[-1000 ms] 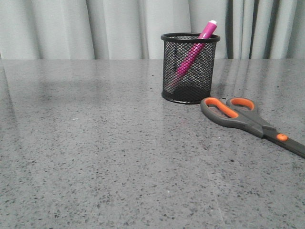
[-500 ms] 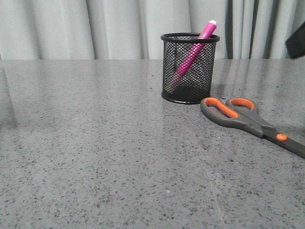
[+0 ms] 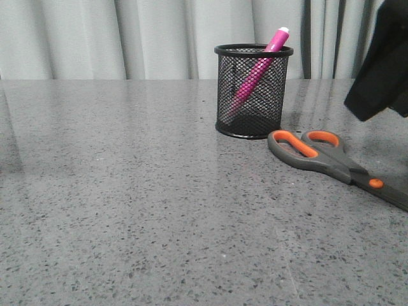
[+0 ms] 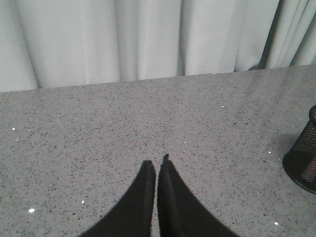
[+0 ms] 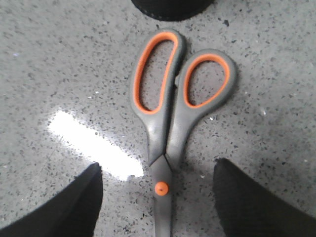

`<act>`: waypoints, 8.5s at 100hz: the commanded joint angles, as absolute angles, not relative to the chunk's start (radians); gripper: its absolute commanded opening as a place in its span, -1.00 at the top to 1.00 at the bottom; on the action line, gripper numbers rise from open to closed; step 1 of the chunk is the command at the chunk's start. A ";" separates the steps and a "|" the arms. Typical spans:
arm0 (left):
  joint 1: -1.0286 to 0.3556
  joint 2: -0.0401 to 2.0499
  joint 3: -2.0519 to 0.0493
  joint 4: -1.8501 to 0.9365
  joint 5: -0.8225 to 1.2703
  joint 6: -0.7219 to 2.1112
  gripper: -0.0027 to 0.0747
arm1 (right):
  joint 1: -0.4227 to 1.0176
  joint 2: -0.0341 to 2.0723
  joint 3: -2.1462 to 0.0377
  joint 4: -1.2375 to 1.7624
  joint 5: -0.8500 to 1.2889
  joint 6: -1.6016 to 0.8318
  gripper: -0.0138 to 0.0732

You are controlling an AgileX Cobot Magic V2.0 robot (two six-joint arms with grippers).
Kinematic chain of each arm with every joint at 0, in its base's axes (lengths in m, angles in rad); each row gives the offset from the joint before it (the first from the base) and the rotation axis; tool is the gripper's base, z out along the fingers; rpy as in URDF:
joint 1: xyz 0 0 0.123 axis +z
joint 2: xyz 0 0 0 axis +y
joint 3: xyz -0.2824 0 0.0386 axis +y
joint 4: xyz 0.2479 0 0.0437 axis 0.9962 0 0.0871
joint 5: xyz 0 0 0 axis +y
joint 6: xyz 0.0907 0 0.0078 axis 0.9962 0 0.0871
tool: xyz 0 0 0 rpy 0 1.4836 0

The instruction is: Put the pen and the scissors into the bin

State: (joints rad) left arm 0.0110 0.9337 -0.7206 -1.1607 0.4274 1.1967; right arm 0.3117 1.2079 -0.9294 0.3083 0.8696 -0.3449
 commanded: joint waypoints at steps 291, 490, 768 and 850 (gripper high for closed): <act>0.012 0.920 -0.749 -1.196 0.411 1.191 0.98 | 0.439 1.474 -0.832 -0.010 -0.748 0.000 0.86; 0.012 0.897 -0.731 -1.186 0.390 1.208 0.98 | 0.226 0.978 -0.656 -0.008 -0.483 -0.072 0.86; -0.005 0.044 -0.080 -0.066 0.031 0.126 0.98 | 0.177 0.247 -0.126 0.000 -0.338 -0.094 0.86; -0.063 -0.037 0.046 -0.052 -0.061 0.012 0.98 | 0.177 0.247 -0.126 0.000 -0.334 -0.094 0.86</act>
